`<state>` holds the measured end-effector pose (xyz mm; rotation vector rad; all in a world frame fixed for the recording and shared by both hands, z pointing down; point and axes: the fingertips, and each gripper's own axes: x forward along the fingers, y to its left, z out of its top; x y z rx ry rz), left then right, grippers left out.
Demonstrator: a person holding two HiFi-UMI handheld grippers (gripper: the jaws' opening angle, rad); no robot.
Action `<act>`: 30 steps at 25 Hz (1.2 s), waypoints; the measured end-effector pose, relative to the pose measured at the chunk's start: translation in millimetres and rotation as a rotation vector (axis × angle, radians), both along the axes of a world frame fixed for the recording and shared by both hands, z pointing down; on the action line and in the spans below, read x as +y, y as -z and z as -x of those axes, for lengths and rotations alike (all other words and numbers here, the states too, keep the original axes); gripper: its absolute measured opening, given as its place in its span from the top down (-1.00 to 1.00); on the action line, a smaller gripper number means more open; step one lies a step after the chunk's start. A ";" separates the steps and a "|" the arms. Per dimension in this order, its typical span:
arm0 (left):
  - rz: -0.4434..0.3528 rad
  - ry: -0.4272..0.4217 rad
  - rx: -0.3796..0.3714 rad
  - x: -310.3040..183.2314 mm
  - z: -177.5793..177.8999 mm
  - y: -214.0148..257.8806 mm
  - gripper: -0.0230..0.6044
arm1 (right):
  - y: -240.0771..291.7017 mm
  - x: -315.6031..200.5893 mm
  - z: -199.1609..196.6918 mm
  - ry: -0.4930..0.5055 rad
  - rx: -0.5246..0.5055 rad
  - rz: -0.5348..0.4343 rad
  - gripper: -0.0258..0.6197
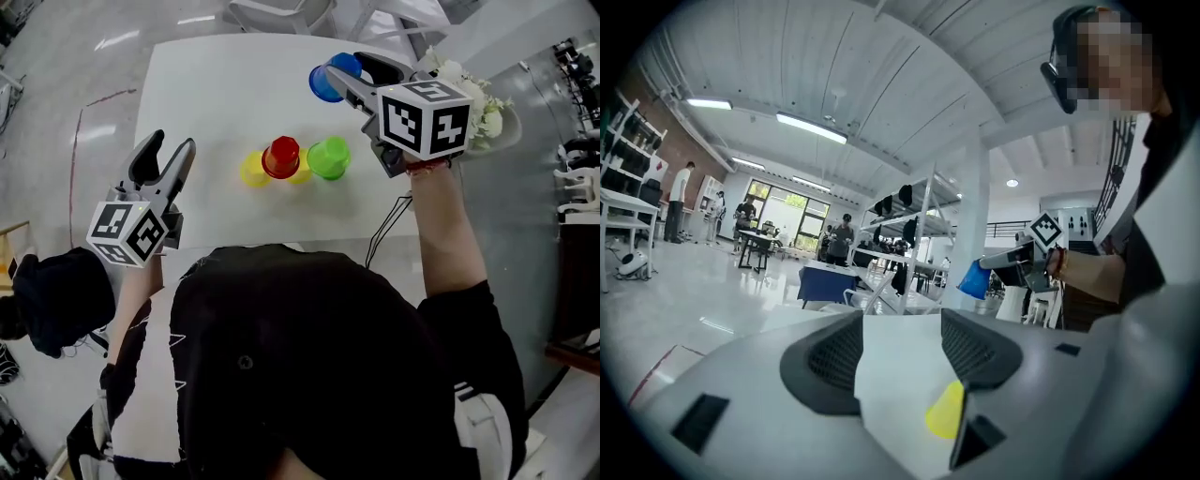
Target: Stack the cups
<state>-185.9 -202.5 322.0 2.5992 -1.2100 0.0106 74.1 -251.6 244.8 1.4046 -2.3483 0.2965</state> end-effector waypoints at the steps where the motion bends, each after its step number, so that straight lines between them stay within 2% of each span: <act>1: -0.002 -0.011 0.001 0.8 0.9 -0.3 0.07 | 0.1 5.4 2.1 -0.005 0.004 -0.001 0.22; 6: -0.001 -0.061 0.003 0.8 0.7 -2.7 0.07 | 0.9 22.7 9.9 -0.025 -0.056 0.024 0.22; 17: 0.009 -0.114 0.020 -4.9 1.8 0.3 0.07 | -1.5 56.0 16.2 -0.058 -0.041 0.062 0.22; 30: -0.001 -0.122 0.023 6.7 8.4 -12.5 0.07 | -24.5 82.9 30.1 -0.065 -0.055 0.105 0.22</act>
